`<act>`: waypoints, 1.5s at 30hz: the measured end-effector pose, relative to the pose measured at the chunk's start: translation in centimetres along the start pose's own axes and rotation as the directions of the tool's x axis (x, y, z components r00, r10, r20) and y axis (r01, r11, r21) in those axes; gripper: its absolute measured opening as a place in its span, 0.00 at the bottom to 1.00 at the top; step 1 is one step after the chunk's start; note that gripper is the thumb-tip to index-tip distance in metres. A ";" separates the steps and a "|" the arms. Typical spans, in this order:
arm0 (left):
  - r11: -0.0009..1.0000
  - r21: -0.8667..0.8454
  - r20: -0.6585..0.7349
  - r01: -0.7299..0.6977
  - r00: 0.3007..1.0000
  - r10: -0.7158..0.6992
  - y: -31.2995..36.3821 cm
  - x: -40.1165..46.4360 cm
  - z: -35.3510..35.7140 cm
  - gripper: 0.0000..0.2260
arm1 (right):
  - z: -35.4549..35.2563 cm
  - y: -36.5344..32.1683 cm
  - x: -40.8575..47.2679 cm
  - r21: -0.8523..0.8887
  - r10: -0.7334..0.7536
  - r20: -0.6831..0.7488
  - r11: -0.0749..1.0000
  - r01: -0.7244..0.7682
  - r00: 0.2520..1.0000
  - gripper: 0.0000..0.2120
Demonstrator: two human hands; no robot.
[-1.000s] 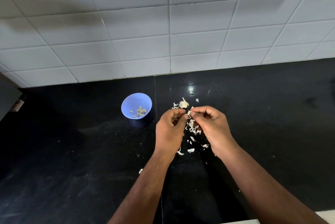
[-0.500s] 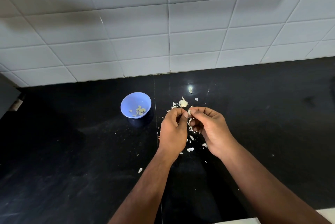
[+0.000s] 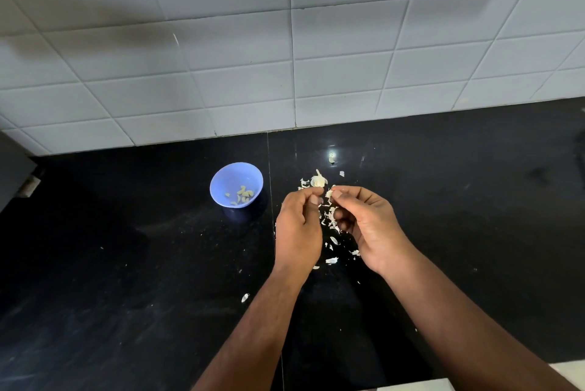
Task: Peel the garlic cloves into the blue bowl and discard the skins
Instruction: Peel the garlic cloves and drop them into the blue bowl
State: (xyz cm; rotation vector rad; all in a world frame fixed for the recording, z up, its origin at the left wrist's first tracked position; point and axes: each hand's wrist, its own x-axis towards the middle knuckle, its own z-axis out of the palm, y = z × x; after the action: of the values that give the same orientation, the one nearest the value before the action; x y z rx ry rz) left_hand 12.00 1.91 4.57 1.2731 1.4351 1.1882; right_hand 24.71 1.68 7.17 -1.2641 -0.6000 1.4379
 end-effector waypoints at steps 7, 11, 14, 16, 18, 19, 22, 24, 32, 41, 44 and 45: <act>0.990 -0.108 0.004 0.091 0.996 -0.091 0.5 -0.5 0.1 0.06 | 0.3 0.3 -0.3 -0.019 -0.072 -0.029 0.997 0.071 0.997 0.05; 0.984 -0.157 -0.014 0.088 0.996 -0.091 0.7 -0.7 0.0 0.04 | 0.1 0.1 -0.4 -0.020 -0.089 -0.015 0.996 0.089 0.996 0.06; 0.983 -0.171 -0.054 0.068 0.995 -0.079 0.9 -0.7 0.1 0.02 | 0.2 0.1 -0.7 -0.049 -0.115 -0.013 0.992 0.114 0.993 0.05; 0.989 -0.141 -0.084 0.038 0.995 -0.051 0.8 -0.7 0.0 0.02 | 0.3 0.2 -0.8 -0.085 -0.156 -0.017 0.984 0.154 0.988 0.04; 0.992 -0.123 -0.107 0.025 0.993 -0.038 0.8 -0.7 0.0 0.03 | 0.4 0.3 -1.0 -0.107 -0.195 -0.021 0.976 0.192 0.981 0.03; 0.993 -0.113 -0.113 0.021 0.993 -0.034 0.8 -0.6 0.0 0.05 | 0.5 0.3 -1.0 -0.114 -0.210 -0.023 0.972 0.206 0.977 0.03; 0.998 -0.058 -0.114 -0.009 0.993 0.003 0.8 -0.5 0.0 0.08 | 0.5 0.4 -1.0 -0.146 -0.266 -0.001 0.954 0.263 0.964 0.07; 0.999 -0.028 -0.121 -0.034 0.992 0.030 0.8 -0.6 0.0 0.08 | 0.6 0.5 -1.0 -0.159 -0.295 0.033 0.942 0.296 0.955 0.10; 0.999 -0.010 -0.181 -0.046 0.983 0.044 0.5 -0.7 0.1 0.13 | 0.8 0.7 -1.1 -0.172 -0.228 0.042 0.957 0.232 0.973 0.09; 0.998 0.065 -0.156 0.007 0.988 0.004 1.0 0.2 -0.6 0.07 | 1.0 0.8 -0.9 -0.251 -0.210 0.087 0.941 0.226 0.974 0.10; 0.998 0.035 -0.076 0.051 0.996 -0.048 1.4 0.4 -0.7 0.06 | 1.0 0.8 -0.9 -0.201 -0.179 0.075 0.961 0.191 0.981 0.10; 0.998 0.016 -0.048 0.062 0.997 -0.061 1.6 0.5 -0.7 0.05 | 0.9 0.8 -0.8 -0.187 -0.167 0.068 0.966 0.177 0.984 0.10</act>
State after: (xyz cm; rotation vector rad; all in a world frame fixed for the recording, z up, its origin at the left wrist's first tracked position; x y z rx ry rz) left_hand 11.52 2.34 6.26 1.2111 1.5122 1.1738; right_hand 23.45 0.91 7.06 -1.2929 -0.8804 1.2950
